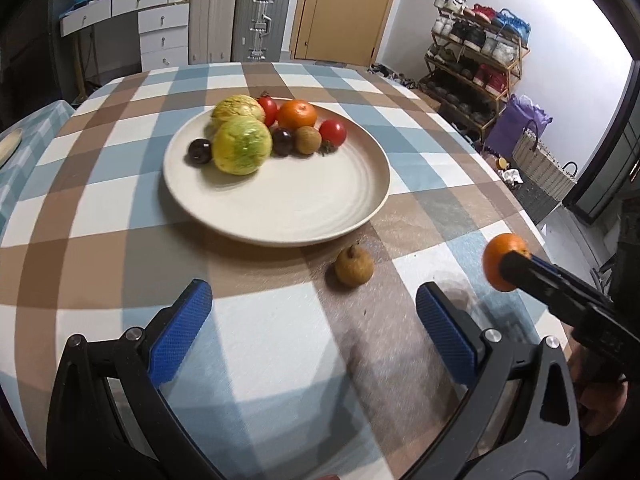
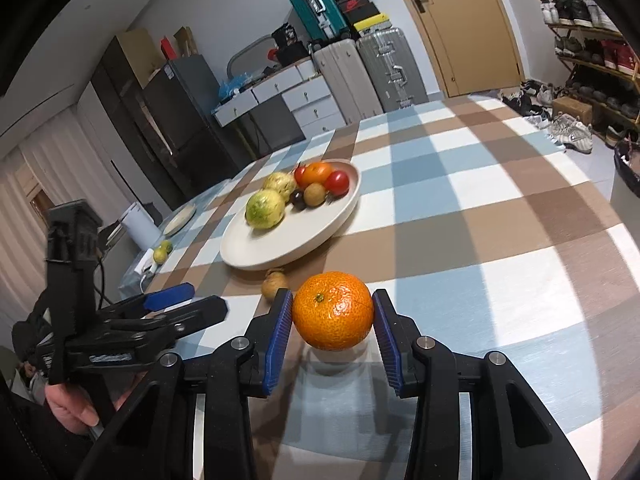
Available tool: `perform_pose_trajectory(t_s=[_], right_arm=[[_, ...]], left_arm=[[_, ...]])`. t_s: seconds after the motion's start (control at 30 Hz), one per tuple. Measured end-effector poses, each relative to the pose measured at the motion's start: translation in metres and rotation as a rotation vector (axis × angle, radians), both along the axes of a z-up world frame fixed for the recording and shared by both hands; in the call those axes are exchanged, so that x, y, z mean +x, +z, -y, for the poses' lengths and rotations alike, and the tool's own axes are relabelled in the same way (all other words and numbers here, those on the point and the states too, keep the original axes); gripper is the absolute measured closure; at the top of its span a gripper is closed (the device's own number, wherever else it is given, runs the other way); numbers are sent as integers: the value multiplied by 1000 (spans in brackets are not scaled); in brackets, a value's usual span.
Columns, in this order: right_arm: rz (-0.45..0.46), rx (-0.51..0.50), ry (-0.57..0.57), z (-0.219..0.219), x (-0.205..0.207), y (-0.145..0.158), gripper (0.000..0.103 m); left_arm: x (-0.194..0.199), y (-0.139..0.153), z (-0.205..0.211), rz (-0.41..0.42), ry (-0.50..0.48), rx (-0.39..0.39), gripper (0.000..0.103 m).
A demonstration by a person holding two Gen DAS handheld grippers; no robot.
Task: Organize fruits
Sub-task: 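Grasp the orange on the tablecloth with the right gripper and lift, then grasp the small brown fruit with the left gripper while the right gripper holds the orange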
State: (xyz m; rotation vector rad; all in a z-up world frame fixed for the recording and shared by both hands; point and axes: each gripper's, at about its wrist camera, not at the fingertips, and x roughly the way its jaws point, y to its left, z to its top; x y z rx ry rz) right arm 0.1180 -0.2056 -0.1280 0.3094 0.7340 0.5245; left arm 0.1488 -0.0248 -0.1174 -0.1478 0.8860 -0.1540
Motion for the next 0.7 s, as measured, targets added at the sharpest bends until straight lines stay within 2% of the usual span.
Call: perform_pose_trajectory(t_s=[0.23,0.33,0.4,0.53,0.7], right_arm=[[-2,16,-11,16,7,2,62],[3,21,-6,17,7,2,62],[6,29,0,18,7,1,62],[-2,44,11,18,9,-2,62],[5,59,21,19,9,-1,62]], left_arm=[[24,-6,14,-21,25,19,2],[30,-7,18,-25,19,24,7],[34,-9,19,-35,17,20,14],[38,-14,23,-59,10,17,21],[40,-20,24,-82,10,23,41]])
